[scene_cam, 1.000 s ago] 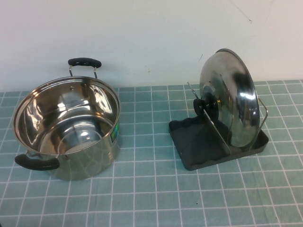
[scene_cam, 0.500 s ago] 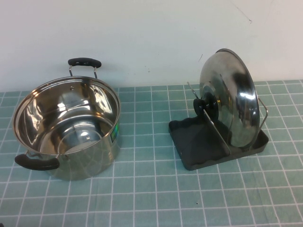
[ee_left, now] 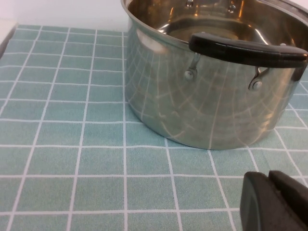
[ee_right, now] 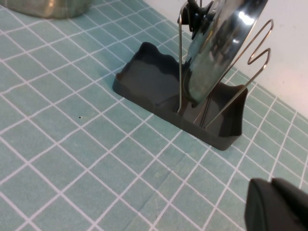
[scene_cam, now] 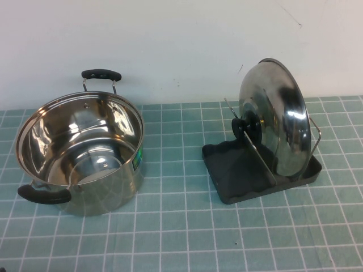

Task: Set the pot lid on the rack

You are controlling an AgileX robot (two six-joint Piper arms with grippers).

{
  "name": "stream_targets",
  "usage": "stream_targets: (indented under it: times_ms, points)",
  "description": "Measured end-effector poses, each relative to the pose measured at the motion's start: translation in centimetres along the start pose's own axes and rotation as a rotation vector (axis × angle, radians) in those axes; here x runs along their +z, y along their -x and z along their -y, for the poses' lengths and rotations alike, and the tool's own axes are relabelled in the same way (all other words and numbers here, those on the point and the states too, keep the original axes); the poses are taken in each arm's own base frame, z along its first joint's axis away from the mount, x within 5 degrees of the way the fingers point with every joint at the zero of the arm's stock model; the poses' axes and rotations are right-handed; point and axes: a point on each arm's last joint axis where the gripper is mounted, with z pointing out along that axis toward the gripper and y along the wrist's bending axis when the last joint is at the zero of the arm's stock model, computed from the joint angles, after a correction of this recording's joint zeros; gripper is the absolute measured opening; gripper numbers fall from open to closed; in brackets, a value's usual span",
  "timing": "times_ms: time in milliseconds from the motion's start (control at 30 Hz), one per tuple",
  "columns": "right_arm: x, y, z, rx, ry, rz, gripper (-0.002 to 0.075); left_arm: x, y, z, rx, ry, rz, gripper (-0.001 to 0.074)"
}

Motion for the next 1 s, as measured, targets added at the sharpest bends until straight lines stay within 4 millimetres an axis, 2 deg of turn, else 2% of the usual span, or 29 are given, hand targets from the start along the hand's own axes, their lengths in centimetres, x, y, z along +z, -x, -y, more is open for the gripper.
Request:
stream_targets:
  times_ms: [667, 800, 1000]
  points:
    - [0.0, 0.0, 0.0, 0.000, 0.000, 0.000, -0.0001, 0.0, 0.0, 0.0, 0.013, 0.005, -0.002, -0.0002]
    - [0.0, -0.1, 0.1, -0.055, -0.014, -0.015, -0.0001, 0.0, 0.0, 0.0, 0.013, 0.005, -0.004, -0.0002]
    - [1.1, -1.6, 0.0, -0.092, -0.055, -0.035, -0.0001, 0.0, 0.0, 0.0, 0.013, 0.005, -0.004, -0.0001]
